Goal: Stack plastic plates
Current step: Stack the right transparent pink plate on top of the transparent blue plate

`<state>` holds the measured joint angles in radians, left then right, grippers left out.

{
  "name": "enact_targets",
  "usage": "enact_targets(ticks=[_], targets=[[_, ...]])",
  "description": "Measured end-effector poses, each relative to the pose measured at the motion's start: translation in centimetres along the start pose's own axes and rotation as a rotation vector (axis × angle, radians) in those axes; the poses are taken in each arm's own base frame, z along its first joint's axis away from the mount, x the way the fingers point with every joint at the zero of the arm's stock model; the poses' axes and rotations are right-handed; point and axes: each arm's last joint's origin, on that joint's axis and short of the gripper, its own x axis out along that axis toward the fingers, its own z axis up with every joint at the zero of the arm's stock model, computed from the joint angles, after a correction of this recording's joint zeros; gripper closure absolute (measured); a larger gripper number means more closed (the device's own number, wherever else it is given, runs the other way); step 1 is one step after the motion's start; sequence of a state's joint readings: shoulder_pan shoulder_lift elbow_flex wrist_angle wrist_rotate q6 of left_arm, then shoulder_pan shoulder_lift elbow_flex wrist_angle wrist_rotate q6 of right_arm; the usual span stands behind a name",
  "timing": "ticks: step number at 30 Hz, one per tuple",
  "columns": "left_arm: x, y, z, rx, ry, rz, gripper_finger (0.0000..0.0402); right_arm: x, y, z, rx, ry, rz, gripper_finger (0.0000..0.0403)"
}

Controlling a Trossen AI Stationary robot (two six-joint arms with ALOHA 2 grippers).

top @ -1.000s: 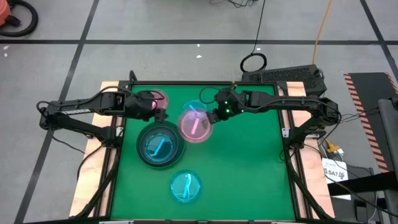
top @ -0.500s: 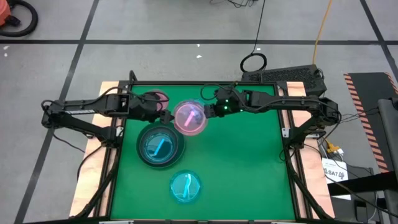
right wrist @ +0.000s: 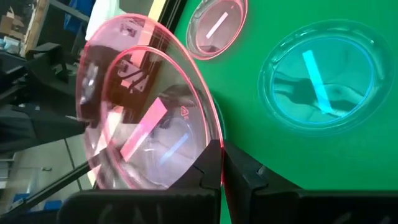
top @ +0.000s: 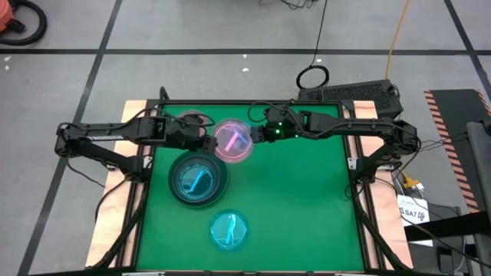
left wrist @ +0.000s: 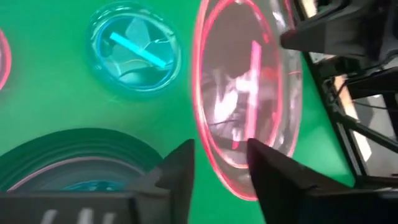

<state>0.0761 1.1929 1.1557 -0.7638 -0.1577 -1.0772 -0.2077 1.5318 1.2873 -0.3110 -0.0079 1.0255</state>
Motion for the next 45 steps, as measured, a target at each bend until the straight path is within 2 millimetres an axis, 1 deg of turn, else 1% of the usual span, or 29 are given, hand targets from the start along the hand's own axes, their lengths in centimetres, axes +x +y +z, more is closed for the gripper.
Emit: enact_targets(ticks=[4,7,10,13,15,17,25,27,30,33,35,38,45], targets=[[0.3,-0.3,0.1,0.006,-0.01,-0.017,0.0317,0.0,0.0,0.0,-0.014,-0.014,-0.008,0.0403],[0.4,-0.3,0.1,-0.001,-0.014,-0.014,0.0351,0.0,0.0,0.1,-0.017,-0.019,-0.012,0.0402],[0.6,-0.3,0.1,-0.001,-0.017,-0.009,0.0371,0.0,-0.1,0.1,-0.019,-0.033,-0.02,0.0394],[0.8,-0.3,0.1,0.001,-0.015,0.004,0.0377,0.0,-0.1,0.1,-0.019,-0.034,-0.021,0.0373],[0.7,-0.3,0.1,0.001,-0.014,0.005,0.0377,0.0,0.0,0.1,-0.018,-0.033,-0.018,0.035],[0.7,-0.1,0.1,0.001,-0.01,0.016,0.0378,0.0,0.0,0.1,-0.012,-0.029,-0.015,0.0319],[0.7,1.0,0.0,0.012,0.034,0.114,0.0378,0.0,-0.3,-0.2,0.018,0.014,-0.033,0.0163],[0.7,1.3,-0.3,0.026,0.075,0.136,0.0378,0.0,-0.5,-0.3,0.02,0.027,-0.053,0.0133],[0.5,1.9,-0.7,0.047,0.151,0.183,0.0378,0.0,-0.8,-0.5,0.004,0.056,-0.078,0.0101],[0.3,2.4,-1.2,0.066,0.228,0.215,0.0378,-0.1,-0.9,-0.7,-0.016,0.093,-0.085,0.0087],[0.1,2.5,-1.4,0.099,0.281,0.201,0.0378,-0.1,-1.0,-1.0,-0.026,0.118,-0.094,0.0084],[-0.3,2.7,-1.6,0.184,0.365,0.163,0.0378,-0.1,-1.1,-1.2,-0.05,0.136,-0.105,0.0083],[-0.9,4.0,-1.8,0.365,0.54,0.178,0.0378,-0.2,-1.0,-1.8,-0.093,0.185,-0.103,0.0083]])
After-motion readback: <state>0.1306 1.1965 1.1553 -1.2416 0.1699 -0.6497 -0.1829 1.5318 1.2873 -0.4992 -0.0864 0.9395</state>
